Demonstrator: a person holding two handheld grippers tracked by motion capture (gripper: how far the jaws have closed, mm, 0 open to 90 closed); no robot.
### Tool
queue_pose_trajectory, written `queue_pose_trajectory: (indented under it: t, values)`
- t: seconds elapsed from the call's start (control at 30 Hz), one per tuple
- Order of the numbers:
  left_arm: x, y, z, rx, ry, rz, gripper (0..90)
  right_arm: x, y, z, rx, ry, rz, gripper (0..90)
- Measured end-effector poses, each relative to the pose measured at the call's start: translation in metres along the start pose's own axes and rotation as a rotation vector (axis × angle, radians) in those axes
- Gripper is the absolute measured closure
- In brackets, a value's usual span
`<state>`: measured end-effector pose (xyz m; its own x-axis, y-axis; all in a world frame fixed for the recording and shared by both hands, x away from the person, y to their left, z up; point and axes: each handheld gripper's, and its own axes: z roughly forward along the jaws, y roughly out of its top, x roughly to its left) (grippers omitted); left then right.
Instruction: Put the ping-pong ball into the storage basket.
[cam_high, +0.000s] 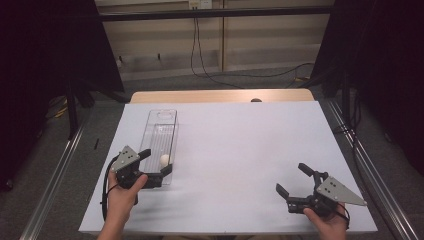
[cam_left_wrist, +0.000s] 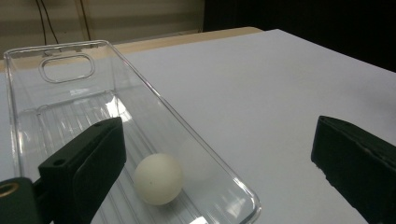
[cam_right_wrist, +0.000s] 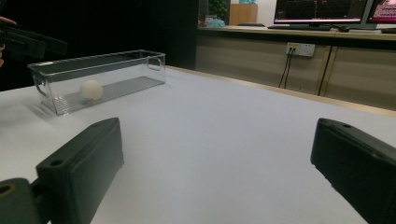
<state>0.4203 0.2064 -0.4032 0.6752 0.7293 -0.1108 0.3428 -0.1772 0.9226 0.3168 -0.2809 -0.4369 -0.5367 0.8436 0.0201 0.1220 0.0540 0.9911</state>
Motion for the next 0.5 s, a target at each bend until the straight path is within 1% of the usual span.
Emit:
queue_pose_trajectory:
  t: [0.1,0.2,0.27,0.3,0.5]
  values:
    - [-0.003,-0.002,0.000,-0.009,-0.010,-0.009,3.4,0.000,0.000,0.000,-0.001,-0.004,0.004,2.0]
    - [-0.006,-0.003,0.000,-0.012,-0.007,0.000,3.4,0.000,0.000,0.000,-0.001,-0.006,0.002,2.0]
    - [-0.008,-0.004,0.001,-0.006,-0.015,0.002,3.4,0.000,0.000,-0.001,0.000,-0.003,0.003,2.1]
    - [-0.008,-0.005,0.001,-0.002,-0.010,0.011,3.4,0.000,0.000,-0.001,0.000,-0.003,0.002,2.0]
    - [-0.014,-0.009,0.002,-0.015,-0.015,0.010,3.4,0.000,0.001,-0.001,0.000,0.001,-0.006,2.0]
